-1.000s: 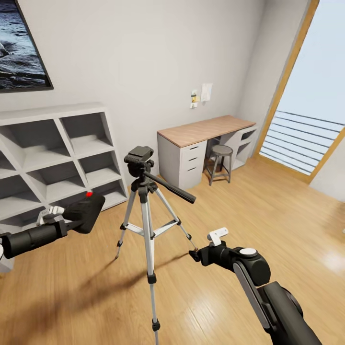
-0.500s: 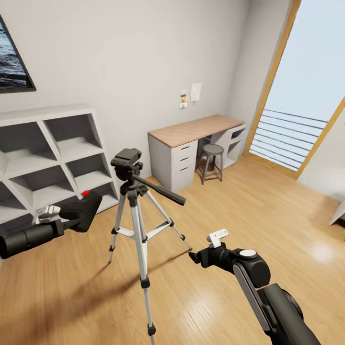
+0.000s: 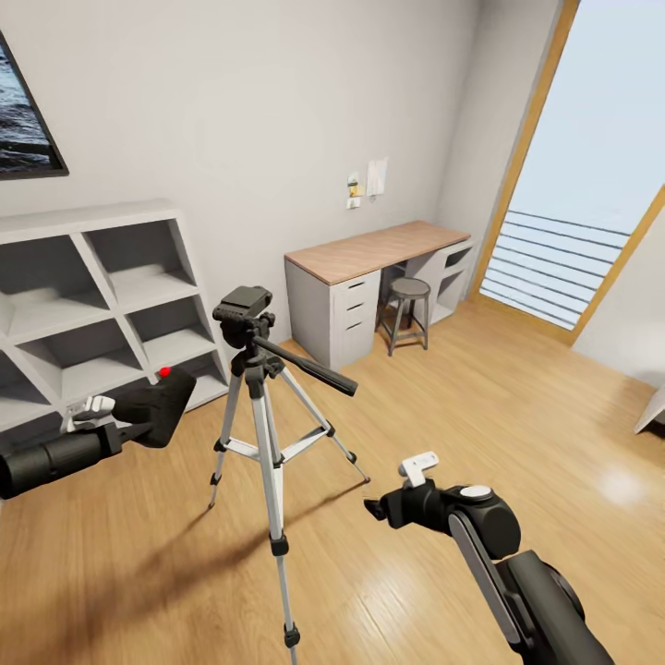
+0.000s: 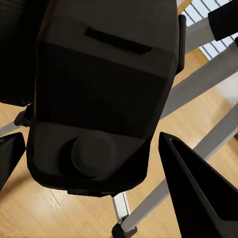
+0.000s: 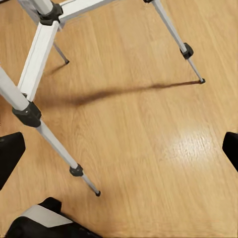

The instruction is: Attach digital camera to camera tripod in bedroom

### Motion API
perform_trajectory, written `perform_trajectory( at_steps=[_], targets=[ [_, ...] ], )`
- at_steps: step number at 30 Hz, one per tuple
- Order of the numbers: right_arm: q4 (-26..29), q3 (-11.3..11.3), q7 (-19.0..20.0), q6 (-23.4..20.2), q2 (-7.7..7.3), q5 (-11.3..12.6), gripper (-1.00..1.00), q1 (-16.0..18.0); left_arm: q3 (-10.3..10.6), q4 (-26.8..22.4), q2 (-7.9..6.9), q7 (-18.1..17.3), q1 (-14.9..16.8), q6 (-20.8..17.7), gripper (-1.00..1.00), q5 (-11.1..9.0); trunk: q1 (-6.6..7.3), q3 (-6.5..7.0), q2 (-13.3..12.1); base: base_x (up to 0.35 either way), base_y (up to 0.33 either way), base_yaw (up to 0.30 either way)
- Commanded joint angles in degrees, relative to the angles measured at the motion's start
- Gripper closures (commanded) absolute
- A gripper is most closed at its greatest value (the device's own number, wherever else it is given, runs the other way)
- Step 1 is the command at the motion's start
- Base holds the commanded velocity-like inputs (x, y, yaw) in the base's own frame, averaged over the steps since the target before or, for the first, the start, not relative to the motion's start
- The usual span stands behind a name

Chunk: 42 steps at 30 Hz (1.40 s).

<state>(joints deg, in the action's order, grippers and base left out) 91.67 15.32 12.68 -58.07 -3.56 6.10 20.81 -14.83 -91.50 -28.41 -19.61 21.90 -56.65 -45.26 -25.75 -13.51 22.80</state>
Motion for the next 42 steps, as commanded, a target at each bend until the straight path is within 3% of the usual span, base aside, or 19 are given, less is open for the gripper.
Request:
perform_trajectory(
  at_steps=[1,12,42],
  targets=[
    [-0.2,0.0,-0.3,-1.2,-0.06,0.5,-1.0,-0.1,-0.1,0.0,-0.01,-0.6,0.1,-0.3,1.0,0.2,-0.03,-0.11,0.1,0.0,0.0,-0.001],
    [-1.5,-0.1,0.0,-1.9,-0.23,0.7,-1.0,-1.3,-1.9,-0.1,-0.31,-0.6,-0.1,-0.6,1.0,0.1,-0.03,-0.11,0.1,0.054,0.036,0.0],
    [-1.8,0.0,0.0,-1.9,-0.13,0.7,-1.0,-1.6,-2.1,-0.1,-0.41,-0.5,-0.4,-0.5,1.0,0.2,-0.03,-0.11,0.1,0.047,0.07,0.0]
  ],
)
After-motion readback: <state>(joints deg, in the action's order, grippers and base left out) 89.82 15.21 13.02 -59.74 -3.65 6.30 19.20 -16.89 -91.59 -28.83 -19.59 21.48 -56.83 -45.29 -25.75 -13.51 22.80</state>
